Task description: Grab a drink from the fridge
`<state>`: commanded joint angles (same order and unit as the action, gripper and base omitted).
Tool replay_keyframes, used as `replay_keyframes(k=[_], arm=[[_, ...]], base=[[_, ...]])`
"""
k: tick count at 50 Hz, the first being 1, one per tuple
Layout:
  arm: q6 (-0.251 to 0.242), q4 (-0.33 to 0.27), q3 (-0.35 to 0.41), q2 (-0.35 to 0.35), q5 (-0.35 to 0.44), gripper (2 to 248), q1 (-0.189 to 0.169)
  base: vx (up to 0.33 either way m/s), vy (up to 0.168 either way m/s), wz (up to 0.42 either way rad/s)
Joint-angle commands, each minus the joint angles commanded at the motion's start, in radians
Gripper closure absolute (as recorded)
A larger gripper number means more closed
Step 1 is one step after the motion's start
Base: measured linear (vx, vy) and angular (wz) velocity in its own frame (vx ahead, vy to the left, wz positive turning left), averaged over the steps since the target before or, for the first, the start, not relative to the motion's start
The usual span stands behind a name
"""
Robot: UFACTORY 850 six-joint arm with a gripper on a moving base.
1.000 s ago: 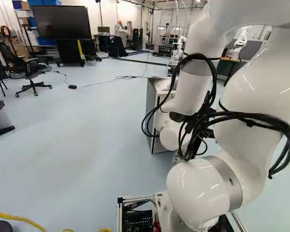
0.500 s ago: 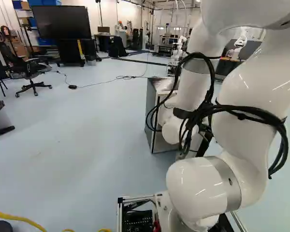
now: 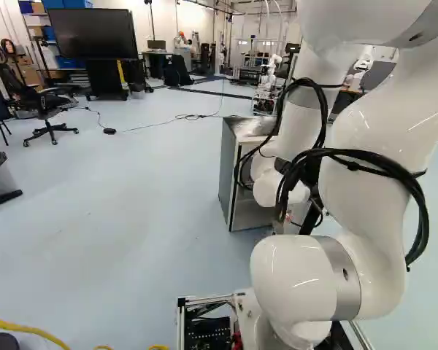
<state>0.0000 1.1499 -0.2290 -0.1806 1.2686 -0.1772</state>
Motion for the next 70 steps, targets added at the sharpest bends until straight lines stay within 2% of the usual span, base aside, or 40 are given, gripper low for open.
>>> replay_keyframes(k=[34, 70], arm=[[0.0, 0.002, -0.106, -0.08, 0.0, 3, -0.199], [0.0, 0.002, -0.291, -0.209, 0.0, 3, -0.352]], base=[[0.0, 0.0, 0.0], [0.0, 0.0, 0.0]])
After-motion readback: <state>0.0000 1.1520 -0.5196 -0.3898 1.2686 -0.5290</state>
